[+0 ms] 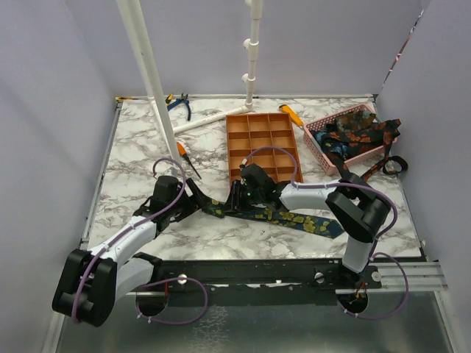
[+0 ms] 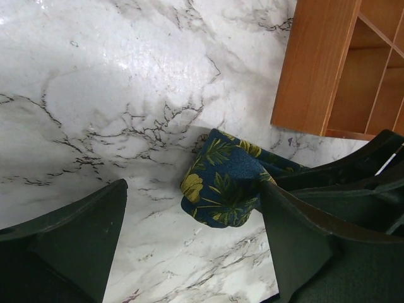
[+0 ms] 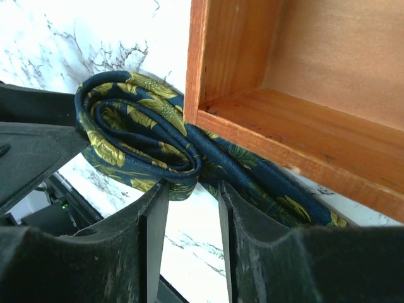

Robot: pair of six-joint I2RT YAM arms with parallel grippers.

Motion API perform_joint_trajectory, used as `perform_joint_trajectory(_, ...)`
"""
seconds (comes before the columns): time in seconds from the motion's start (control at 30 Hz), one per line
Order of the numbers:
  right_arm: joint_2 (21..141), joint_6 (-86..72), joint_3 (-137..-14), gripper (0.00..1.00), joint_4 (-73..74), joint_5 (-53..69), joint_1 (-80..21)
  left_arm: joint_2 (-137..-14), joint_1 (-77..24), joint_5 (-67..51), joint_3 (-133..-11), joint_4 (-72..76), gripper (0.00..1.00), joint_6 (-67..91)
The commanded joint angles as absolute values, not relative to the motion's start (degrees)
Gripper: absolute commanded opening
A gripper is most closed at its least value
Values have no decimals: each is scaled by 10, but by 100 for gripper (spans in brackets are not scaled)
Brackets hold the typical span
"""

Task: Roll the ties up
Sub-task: Roll the tie at the center of the board.

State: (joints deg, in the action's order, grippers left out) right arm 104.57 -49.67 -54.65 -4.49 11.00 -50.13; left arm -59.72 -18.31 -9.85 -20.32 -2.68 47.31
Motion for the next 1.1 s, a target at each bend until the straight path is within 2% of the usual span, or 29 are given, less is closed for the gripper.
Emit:
perform_joint_trajectory(0.0, 1027, -512, -523, 42, -70, 122, -497, -602, -179, -112, -197, -13, 86, 468)
perform_joint_trajectory(0.13, 1037, -518, -532, 43, -79, 139, -497, -588, -179, -104, -192, -13, 86, 471)
perform_joint_trajectory(0.3, 1059, -519, -541, 28, -95, 160, -497, -586, -178, -107, -190, -13, 85, 473)
perform_joint_trajectory(0.57, 1046, -492, -553, 13, -87, 153, -497, -587, -179, -109, -189, -11, 85, 473)
perform_joint_trajectory(1.07, 1054, -388, -627, 12, 26, 95, -495, -591, -180, -113, -187, -7, 85, 474)
